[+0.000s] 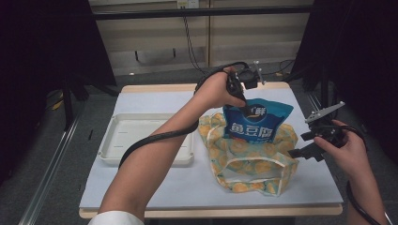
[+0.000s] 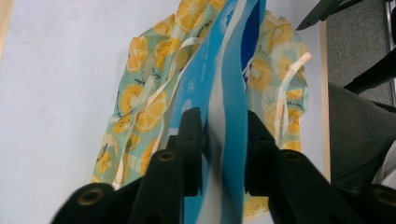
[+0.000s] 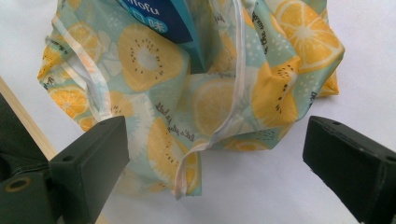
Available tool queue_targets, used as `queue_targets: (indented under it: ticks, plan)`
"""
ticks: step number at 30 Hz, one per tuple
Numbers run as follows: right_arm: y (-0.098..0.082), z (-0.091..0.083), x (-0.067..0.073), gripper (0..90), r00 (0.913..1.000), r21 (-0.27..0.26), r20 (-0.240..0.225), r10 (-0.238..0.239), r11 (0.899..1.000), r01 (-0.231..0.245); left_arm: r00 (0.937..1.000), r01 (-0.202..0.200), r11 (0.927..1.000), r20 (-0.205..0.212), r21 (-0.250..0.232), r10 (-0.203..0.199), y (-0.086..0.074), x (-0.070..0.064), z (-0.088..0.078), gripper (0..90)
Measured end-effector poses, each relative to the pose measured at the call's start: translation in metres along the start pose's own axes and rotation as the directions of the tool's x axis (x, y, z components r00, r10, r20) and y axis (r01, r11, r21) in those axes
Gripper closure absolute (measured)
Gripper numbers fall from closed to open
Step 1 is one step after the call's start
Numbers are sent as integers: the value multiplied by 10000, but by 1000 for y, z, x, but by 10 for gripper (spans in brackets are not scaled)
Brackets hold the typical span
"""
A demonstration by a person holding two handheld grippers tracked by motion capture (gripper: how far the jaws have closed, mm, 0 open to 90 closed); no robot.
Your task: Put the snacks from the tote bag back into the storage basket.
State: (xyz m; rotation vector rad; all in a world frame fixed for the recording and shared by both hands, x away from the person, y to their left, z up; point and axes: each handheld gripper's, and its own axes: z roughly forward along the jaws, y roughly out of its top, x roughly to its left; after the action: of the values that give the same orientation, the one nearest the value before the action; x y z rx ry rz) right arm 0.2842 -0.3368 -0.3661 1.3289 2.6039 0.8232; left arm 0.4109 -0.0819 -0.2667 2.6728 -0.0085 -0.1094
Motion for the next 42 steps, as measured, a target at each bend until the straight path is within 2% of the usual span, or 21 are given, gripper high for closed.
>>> queue_targets:
  ticks: [4, 7, 9, 14, 15, 19, 22, 24, 25, 28, 37, 39, 40, 42]
  plan:
    - [-1, -1, 0, 69, 10000, 5, 11, -69, 10000, 69, 9999, -63, 9998, -96, 197, 65, 0, 1, -1, 899]
    - [0, -1, 0, 69, 9999, 5, 1, -118, 9999, 118, 9998, -213, 9991, 33, 375, 212, 2, -2, -2, 900]
    - [0, 0, 1, 69, 9999, -6, -42, -109, 9999, 109, 9997, -232, 9977, -38, 643, 235, 3, -3, -3, 900]
    - [0, 0, 1, 69, 10000, 6, -34, -27, 10000, 27, 9997, -87, 9973, 236, 732, 69, -1, -2, -5, 900]
    - [0, 0, 1, 69, 10000, 20, -30, -1, 10000, 1, 9997, 49, 9981, 247, 619, -64, -3, -3, -5, 900]
    - [0, 0, 1, 69, 10000, -2, -74, -2, 10000, 2, 9997, -16, 9978, 263, 658, -1, -3, -2, -5, 882]
    - [0, 0, 1, 69, 10000, 10, -87, 48, 10000, -47, 9996, 23, 9983, 278, 582, -39, -1, -2, -1, 796]
    - [0, 1, 1, 69, 10000, 21, -83, 43, 10000, -43, 9993, -19, 9984, 381, 572, -3, 0, -1, 3, 788]
    - [0, 1, 1, 69, 10000, 16, -98, 22, 10000, -22, 9990, -90, 9980, 442, 621, 62, 1, -1, 4, 833]
    - [-1, 1, 0, 69, 9999, -24, -94, -119, 9999, 118, 9994, -4, 9991, 353, 422, -11, 0, 0, 5, 898]
    - [0, 1, 1, 69, 9999, -42, -164, -4, 10000, 4, 9991, 223, 9994, 357, -248, -214, -7, 1, 2, 900]
    - [0, 0, 1, 70, 9997, -96, -161, -164, 9998, 163, 9985, 309, 9986, 465, -432, -289, -7, 1, -3, 900]
    - [0, -1, 1, 69, 9997, -110, -165, -154, 9998, 153, 9969, 389, 9979, 698, -509, -353, -7, 1, -5, 900]
    - [0, -1, 2, 70, 9998, -145, -165, -60, 9999, 57, 9974, 470, 9959, 576, -778, -425, -6, 1, -13, 900]
